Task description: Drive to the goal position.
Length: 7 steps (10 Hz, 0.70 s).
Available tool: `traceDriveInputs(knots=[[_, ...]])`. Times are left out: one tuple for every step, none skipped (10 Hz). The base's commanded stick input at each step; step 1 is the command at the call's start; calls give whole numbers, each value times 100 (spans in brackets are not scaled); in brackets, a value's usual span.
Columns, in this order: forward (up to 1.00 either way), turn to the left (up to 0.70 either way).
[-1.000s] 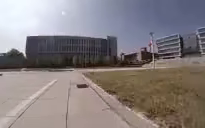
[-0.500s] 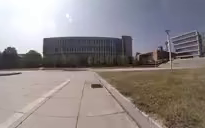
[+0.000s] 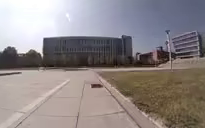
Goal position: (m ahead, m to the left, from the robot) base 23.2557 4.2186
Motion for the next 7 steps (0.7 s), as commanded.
traceDriveInputs(knots=[[4, 0], [4, 0], [4, 0], [4, 0], [4, 0], [4, 0], [4, 0]])
